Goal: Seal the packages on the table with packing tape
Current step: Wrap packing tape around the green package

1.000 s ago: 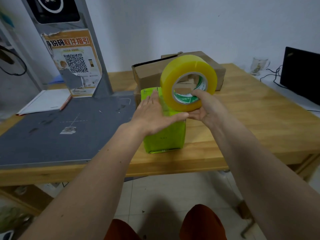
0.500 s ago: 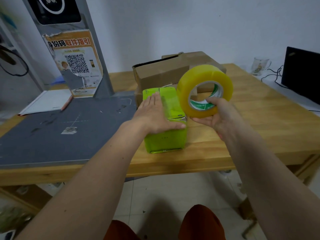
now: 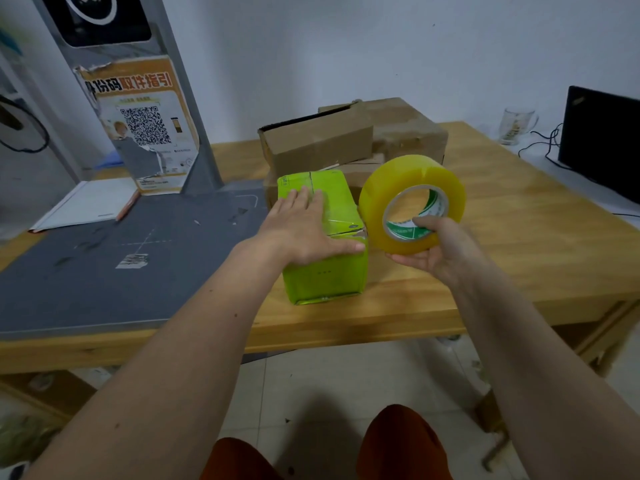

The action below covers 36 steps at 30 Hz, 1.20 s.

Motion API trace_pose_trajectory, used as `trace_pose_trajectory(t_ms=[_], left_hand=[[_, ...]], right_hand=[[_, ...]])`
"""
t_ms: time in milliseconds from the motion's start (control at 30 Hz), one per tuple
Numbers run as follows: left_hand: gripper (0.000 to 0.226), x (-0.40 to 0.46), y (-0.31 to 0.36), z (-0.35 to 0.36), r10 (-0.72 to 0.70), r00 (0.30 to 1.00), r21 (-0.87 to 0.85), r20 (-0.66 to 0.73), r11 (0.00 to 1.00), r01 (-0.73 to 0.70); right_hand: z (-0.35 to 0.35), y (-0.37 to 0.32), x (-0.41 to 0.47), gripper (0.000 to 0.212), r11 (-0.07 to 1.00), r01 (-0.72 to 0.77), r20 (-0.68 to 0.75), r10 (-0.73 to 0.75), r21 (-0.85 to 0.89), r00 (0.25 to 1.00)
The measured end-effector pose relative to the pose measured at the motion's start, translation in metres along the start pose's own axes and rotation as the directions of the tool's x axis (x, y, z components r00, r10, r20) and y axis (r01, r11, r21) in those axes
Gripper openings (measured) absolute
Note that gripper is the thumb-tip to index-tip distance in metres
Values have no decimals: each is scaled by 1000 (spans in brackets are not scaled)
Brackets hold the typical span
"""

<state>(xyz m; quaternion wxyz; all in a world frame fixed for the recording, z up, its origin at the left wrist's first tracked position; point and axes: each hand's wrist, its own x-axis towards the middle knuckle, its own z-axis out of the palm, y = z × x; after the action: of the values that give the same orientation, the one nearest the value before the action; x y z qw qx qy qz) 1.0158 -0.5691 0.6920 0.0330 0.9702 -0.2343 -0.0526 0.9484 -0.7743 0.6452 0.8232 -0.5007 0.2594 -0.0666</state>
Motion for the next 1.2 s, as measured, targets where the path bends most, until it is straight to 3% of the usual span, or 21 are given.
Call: trace_pose_trajectory(t_ms=[167, 367, 567, 633, 700, 767, 867, 1033, 1100, 1200], left_hand=[[121, -2, 0, -2, 2, 997, -102, 78, 995, 6], [110, -11, -8, -1, 47, 999, -121, 12, 992, -45], [103, -18, -27, 3, 39, 996, -304, -83, 951, -62], [99, -21, -31, 11, 27, 991, -440, -131, 894, -83], [96, -25, -28, 25, 23, 980, -599, -197, 788, -139], [97, -28, -20, 42, 33, 972, -701, -231, 687, -190], [105, -33, -12, 60, 36, 980, -765, -196, 619, -176], [106, -28, -17, 58, -32, 951, -797, -307, 556, -238], [102, -29, -24, 60, -80, 955, -862, -285, 458, -219], [96, -31, -35, 68, -88, 970, -929, -227, 319, -189]], right_hand=[[2, 21, -1, 37, 990, -56, 40, 52, 126, 998], [17, 42, -3, 42, 981, -108, 38, 103, 163, 994], [36, 44, -14, 35, 955, -167, 226, 111, 246, 968], [43, 35, -15, 31, 983, -60, 197, 25, 176, 980], [48, 20, -14, 38, 988, 130, 80, -137, 83, 987], [54, 4, -15, 42, 945, 317, -45, -321, -74, 946], [64, -5, -20, 34, 839, 476, -39, -503, -265, 864], [80, 5, -20, 57, 725, 484, 45, -533, -489, 845], [86, 10, -22, 65, 662, 455, 70, -521, -596, 851], [99, 19, -33, 56, 520, 452, 126, -545, -725, 829]])
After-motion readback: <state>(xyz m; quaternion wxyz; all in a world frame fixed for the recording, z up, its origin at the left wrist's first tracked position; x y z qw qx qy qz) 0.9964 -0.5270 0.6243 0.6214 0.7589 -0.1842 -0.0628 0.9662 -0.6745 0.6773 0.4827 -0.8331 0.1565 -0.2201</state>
